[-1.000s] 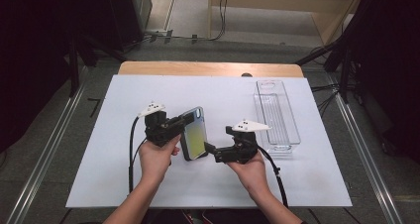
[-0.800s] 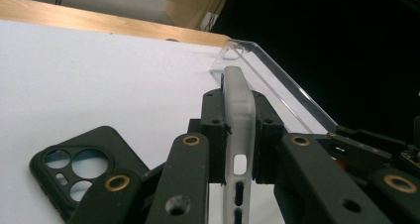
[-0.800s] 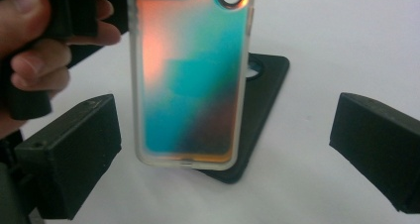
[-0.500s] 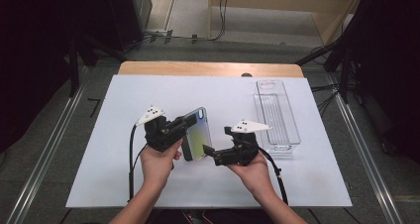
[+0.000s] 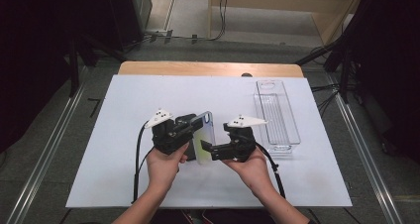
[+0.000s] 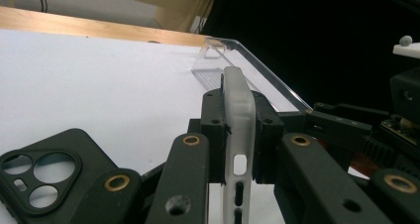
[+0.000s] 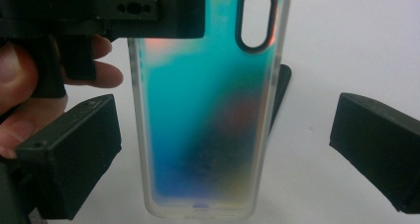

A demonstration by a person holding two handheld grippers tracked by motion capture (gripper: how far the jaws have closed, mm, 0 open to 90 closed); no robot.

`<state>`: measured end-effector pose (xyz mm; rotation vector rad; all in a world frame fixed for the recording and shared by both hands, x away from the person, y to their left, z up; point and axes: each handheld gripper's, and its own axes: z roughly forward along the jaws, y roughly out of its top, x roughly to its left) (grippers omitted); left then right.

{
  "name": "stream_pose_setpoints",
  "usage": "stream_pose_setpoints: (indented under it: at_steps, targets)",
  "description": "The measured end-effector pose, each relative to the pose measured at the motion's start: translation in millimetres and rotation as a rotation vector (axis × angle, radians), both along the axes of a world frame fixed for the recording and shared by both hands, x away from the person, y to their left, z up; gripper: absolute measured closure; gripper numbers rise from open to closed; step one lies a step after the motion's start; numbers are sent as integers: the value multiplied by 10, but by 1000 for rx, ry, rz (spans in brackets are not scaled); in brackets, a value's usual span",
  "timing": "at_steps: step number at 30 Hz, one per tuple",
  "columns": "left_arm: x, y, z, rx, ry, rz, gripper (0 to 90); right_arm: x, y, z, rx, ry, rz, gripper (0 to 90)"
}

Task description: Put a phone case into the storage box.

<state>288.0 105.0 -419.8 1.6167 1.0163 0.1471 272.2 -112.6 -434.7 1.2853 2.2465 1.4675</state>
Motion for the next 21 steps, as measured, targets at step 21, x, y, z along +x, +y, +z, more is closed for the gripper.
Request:
stream_pose_setpoints:
  at_steps: [21]
  targets:
    - [-66, -99, -23, -20, 23, -17, 809, 141, 177, -8, -5, 33, 18, 94]
